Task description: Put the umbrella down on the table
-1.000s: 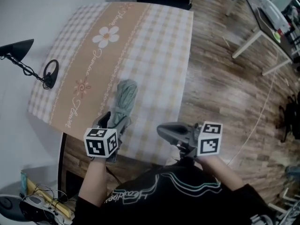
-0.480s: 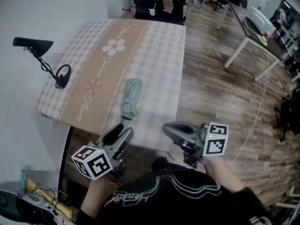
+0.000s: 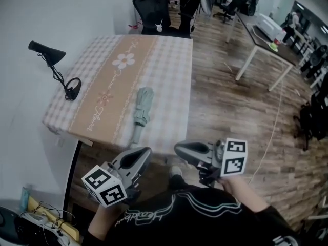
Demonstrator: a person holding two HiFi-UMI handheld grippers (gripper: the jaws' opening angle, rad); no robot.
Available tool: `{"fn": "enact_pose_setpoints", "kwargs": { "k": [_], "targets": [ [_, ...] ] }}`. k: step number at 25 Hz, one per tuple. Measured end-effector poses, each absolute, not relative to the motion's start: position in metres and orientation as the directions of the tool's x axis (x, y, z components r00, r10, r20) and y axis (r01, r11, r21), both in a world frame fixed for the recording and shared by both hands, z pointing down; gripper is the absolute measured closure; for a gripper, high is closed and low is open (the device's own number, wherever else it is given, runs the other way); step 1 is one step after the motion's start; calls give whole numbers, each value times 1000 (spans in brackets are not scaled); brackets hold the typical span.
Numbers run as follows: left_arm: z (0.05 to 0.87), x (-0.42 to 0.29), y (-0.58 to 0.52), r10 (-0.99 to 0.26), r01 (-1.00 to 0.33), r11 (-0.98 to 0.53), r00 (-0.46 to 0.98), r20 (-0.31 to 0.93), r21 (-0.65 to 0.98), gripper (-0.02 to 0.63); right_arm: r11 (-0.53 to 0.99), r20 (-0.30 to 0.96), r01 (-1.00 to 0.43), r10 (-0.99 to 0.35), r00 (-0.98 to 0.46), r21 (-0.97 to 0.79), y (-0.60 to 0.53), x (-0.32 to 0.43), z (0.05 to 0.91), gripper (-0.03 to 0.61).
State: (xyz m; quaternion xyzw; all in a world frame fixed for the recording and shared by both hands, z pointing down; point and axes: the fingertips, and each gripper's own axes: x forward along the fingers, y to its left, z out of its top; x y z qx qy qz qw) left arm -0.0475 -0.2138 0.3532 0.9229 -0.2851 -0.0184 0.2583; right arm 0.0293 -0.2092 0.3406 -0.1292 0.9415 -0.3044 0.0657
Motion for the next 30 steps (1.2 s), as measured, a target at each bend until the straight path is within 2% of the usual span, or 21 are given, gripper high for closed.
{"fn": "enact_pose_setpoints", "kwargs": {
  "k": [8, 19, 30],
  "targets": [
    [338, -44, -179, -491, -449, -734, 869, 58, 510, 615, 808, -42, -225, -294, -955, -544, -172, 23, 329, 566],
    [341, -41, -160, -491, -471, -748, 867, 87, 468, 615, 804, -41, -251, -323, -946, -538, -148, 24, 328, 565],
    [343, -38, -148, -458, -433, -758, 886, 75, 487, 615, 797, -31, -300, -370, -928, -525, -142, 29, 329, 566]
  ]
}}
